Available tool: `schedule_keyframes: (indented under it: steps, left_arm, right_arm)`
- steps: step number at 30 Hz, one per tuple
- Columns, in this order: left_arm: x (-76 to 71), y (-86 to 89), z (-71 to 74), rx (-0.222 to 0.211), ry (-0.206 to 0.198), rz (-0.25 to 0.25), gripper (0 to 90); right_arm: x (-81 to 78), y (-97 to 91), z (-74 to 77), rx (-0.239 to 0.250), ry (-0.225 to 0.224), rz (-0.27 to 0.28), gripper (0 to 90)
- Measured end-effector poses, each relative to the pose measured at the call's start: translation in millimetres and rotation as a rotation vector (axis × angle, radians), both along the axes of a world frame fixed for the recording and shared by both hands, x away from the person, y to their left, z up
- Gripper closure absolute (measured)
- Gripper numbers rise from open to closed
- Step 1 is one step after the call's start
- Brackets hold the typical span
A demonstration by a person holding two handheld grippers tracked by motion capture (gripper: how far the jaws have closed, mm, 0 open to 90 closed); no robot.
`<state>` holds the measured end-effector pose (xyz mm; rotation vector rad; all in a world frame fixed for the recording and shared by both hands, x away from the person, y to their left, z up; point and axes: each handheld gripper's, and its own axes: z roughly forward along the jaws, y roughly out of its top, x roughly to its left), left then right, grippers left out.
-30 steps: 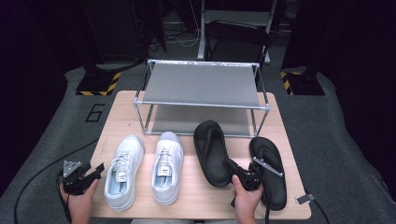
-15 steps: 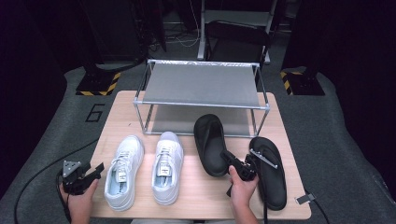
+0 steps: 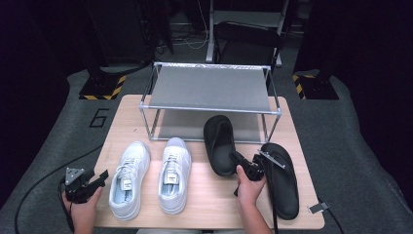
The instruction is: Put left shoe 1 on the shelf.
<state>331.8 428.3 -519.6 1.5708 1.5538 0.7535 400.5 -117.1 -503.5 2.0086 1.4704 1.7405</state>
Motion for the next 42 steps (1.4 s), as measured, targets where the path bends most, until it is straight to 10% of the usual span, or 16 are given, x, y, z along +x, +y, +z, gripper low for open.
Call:
schedule_keyframes:
  steps: [22,42]
  left_arm:
    - [0.5,0.2,-1.6,-0.017,-0.015,0.012,41.1]
    - [1.0,0.4,-1.2,-0.008,-0.005,-0.006,41.1]
  right_arm:
    - [49.4,19.2,21.9,-0.001,-0.013,-0.032,67.5]
    - [86.9,27.6,7.6,0.037,0.024,-0.048,67.4]
